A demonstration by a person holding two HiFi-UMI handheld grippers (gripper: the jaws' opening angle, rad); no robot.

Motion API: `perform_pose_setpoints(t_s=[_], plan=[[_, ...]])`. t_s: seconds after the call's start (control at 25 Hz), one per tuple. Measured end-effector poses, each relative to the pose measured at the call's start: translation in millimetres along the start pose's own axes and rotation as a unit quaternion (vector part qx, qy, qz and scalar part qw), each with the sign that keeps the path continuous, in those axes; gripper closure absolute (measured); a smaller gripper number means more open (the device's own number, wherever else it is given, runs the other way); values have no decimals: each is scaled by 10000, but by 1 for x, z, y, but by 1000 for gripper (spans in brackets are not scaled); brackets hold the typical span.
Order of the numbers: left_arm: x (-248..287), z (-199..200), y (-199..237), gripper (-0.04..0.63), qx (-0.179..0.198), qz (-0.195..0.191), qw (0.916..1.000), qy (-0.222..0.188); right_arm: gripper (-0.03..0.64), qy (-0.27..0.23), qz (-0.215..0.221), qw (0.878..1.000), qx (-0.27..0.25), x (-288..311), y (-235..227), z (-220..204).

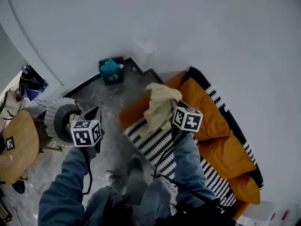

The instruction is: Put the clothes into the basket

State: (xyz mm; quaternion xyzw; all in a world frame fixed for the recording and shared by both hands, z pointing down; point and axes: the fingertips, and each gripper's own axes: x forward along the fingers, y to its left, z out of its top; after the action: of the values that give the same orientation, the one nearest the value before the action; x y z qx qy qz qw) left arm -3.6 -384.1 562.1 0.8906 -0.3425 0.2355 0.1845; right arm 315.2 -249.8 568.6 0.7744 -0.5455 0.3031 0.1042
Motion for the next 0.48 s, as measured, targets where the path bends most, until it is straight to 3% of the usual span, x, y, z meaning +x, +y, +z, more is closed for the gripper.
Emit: perform_pose_setpoints(t_s=[0.28, 0.48], plan=[[-70, 48, 11, 594, 27, -168, 9978, -634, 563, -997, -147, 9944, -320, -95, 54, 87], [-115, 74, 30, 594, 47, -225, 9953, -940, 563, -1404, -199, 9865, -818, -146, 104, 141]])
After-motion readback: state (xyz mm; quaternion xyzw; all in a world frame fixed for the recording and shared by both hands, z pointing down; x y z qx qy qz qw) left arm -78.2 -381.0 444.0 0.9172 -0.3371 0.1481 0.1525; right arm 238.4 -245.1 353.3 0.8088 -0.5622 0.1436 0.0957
